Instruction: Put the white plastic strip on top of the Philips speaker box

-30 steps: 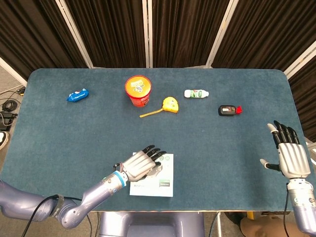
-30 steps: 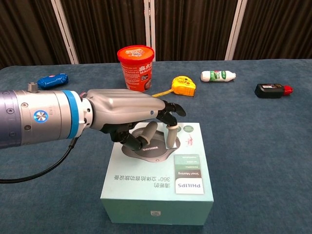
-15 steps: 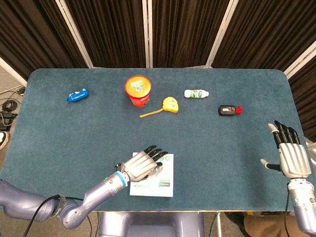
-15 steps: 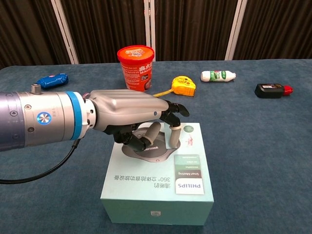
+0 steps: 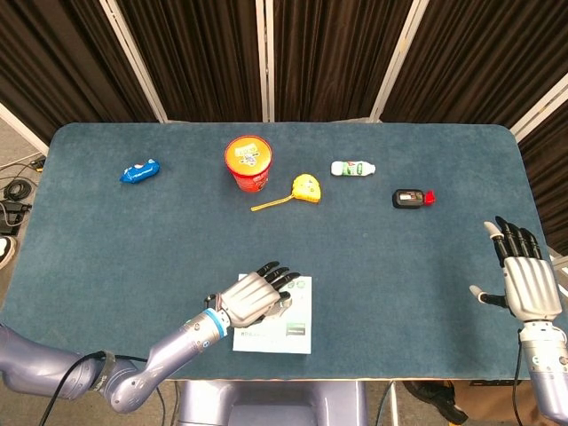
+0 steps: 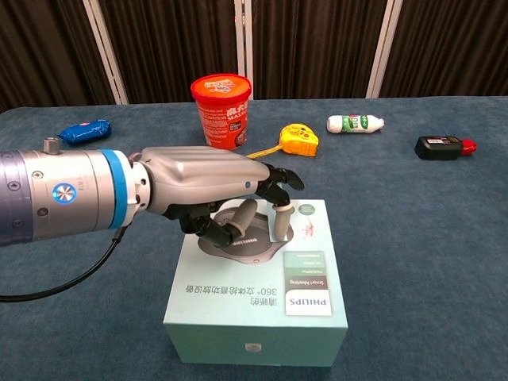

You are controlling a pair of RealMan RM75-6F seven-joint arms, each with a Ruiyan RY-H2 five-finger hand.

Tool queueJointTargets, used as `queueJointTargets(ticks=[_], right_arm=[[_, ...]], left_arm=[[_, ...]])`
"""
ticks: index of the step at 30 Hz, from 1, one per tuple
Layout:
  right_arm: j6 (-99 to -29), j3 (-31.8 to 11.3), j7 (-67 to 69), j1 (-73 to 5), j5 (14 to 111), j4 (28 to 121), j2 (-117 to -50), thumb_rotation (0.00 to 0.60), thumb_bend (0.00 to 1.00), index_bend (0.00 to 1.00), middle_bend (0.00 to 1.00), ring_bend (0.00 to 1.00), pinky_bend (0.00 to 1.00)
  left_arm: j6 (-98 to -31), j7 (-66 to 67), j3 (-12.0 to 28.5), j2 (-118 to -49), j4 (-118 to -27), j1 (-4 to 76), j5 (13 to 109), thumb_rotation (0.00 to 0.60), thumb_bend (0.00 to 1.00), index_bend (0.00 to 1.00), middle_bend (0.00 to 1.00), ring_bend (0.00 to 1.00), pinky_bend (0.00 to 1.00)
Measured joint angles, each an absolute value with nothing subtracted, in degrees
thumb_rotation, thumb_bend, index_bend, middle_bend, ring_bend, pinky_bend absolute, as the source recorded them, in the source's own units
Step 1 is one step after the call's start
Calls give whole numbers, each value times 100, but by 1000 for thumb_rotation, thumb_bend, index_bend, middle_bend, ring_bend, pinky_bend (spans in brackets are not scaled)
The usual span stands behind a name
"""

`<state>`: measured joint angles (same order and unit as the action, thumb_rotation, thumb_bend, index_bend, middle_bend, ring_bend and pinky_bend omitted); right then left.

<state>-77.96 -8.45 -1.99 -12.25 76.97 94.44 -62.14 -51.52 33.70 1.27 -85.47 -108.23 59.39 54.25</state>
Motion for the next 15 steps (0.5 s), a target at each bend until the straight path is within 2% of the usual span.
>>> queueJointTargets(ticks=[15], right_arm=[[-7765,-852,-196,-1222,7695,9450,-6210,600,0,0,0,0,0]], left_arm=[[-5198,3232,122,-8505,-10804,5845,5561,600,1000,363,0,0,0]])
